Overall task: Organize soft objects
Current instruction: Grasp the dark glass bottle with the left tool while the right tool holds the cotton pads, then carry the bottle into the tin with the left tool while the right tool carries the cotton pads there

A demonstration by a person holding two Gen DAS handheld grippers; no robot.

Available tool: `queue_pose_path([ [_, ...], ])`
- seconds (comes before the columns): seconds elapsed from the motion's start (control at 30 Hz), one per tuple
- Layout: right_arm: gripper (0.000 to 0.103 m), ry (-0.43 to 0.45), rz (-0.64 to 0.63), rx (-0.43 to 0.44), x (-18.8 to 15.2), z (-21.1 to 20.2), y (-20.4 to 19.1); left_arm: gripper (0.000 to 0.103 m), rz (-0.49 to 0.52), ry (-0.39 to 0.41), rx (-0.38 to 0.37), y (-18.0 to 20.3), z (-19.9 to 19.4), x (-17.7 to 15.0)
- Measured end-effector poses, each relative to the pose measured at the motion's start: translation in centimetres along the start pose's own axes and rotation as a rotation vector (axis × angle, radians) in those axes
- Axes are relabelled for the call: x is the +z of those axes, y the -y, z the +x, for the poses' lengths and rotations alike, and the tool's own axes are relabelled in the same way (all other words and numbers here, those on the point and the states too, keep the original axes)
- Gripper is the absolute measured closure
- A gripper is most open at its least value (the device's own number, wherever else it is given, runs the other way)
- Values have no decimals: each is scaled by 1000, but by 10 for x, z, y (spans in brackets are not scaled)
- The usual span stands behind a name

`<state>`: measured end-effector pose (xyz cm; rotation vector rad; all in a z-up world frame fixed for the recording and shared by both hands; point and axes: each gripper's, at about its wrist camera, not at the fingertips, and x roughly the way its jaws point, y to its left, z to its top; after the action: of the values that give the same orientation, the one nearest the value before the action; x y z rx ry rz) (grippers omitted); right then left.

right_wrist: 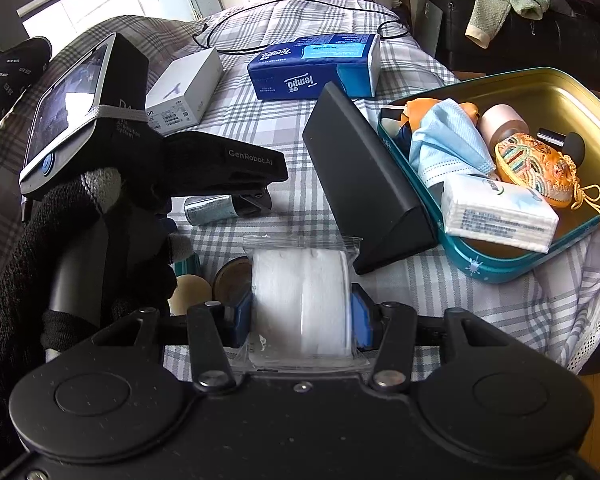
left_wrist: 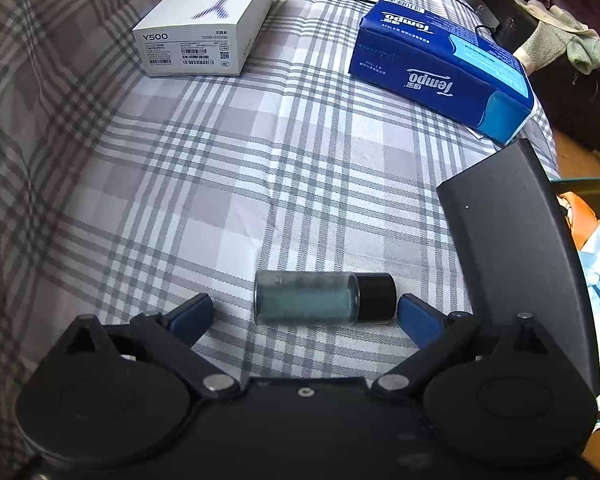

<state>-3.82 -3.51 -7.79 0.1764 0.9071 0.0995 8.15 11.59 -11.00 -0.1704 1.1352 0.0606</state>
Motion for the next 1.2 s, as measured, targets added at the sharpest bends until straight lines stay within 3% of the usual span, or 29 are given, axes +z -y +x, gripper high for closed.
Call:
queue_pose_path([
  [0.23, 54, -6, -2, -3, -1, 1, 0, 6, -7, 7, 3, 1, 3, 0],
  [0.3, 54, -7, -2, -4, 0, 1, 0, 11, 1, 16, 10, 2, 4, -1],
  [0.47, 54, -6, 1, -4, 1, -1, 0, 34, 18, 41, 14, 4, 0, -2],
  [0.87, 54, 14, 59, -22, 20, -20, 18, 34, -15, 21, -42, 9, -22, -7],
  [1.2, 54, 64, 176, -77, 49, -39, 57, 34, 44, 49, -88, 56, -61, -7],
])
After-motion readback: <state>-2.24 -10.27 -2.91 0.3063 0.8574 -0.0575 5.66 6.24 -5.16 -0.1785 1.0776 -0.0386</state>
